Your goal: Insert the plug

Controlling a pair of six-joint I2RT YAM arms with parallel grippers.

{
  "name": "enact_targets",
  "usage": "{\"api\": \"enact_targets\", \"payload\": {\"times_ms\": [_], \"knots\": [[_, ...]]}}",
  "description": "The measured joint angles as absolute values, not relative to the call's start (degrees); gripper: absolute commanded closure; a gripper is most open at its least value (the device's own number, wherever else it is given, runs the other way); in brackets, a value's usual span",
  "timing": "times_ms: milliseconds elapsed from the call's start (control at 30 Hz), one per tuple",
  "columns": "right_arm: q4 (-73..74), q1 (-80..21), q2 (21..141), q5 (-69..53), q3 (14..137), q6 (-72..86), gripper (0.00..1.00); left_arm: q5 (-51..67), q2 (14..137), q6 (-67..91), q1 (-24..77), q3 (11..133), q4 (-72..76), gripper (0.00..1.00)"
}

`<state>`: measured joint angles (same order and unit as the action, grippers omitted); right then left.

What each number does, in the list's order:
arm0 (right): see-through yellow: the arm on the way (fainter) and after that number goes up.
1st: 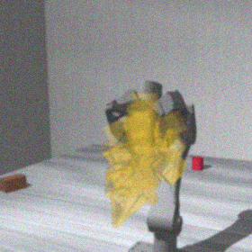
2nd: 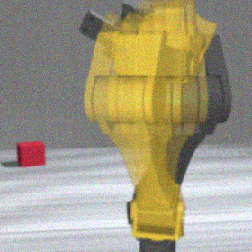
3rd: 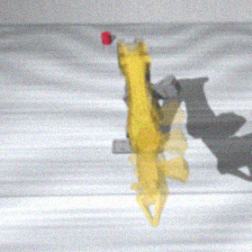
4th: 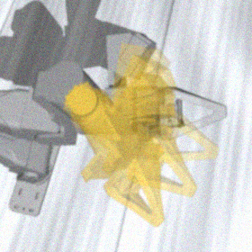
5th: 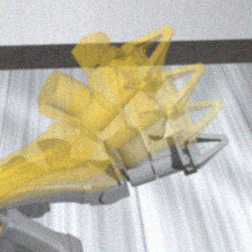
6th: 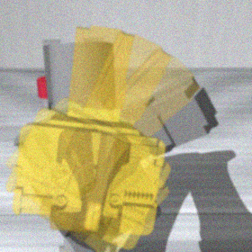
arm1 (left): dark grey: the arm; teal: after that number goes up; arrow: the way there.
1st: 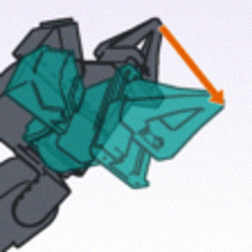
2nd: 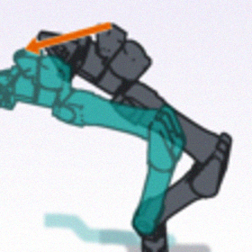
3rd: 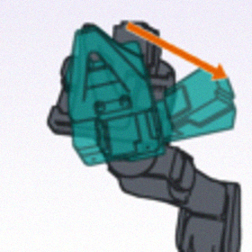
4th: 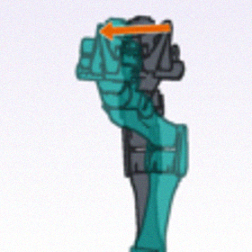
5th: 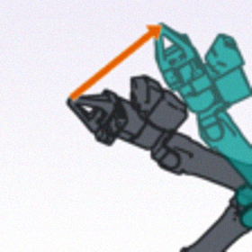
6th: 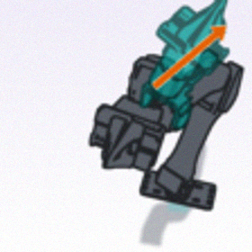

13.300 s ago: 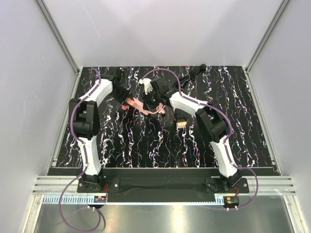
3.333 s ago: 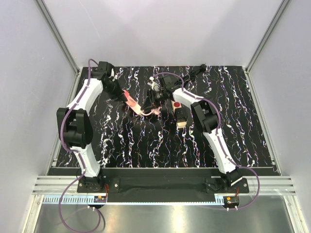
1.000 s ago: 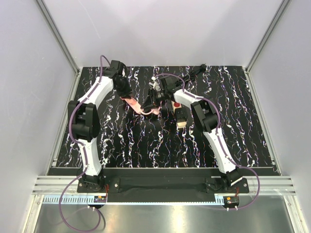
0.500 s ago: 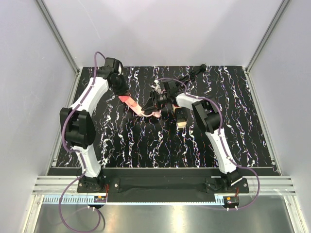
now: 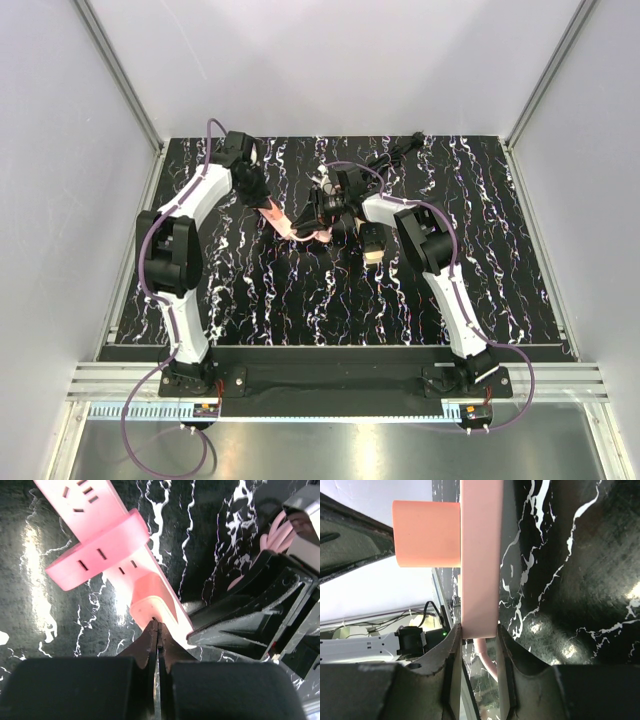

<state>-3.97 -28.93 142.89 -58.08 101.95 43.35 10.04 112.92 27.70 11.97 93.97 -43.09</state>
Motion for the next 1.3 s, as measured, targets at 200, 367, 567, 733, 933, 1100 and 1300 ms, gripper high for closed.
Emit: {"api": "enact_targets", "payload": {"times_ms": [200,367,567,733,933,1100,1300], "knots": [[-4.86,-28.93,142.89,-58.08,101.75,44.03,1.00,10.00,112.62,27.90,11.79,93.49,-42.00,1.00],[-4.95,-28.93,142.89,-58.19,101.78,44.45,0.85,10.20,112.79,27.53,11.79,94.35,-42.63,0.99],[-4.95,-28.91,142.89,-58.48,102.00,45.98,0.61,9.93,113.01,27.03,11.84,95.85,-44.36,0.84],[-5.08,-28.91,142.89,-59.20,102.10,47.00,0.49,9.80,112.79,26.74,11.84,96.77,-46.41,0.79],[-3.86,-29.15,142.76,-59.00,103.26,46.98,0.43,8.14,106.50,25.91,11.84,93.95,-48.80,0.70],[1.74,-29.32,142.67,-56.62,105.45,44.58,0.43,7.09,98.21,24.82,11.84,93.91,-49.87,0.65],[17.89,-29.39,142.98,-50.37,115.20,36.93,0.30,6.39,91.18,22.44,11.84,92.20,-48.31,0.52]]}}
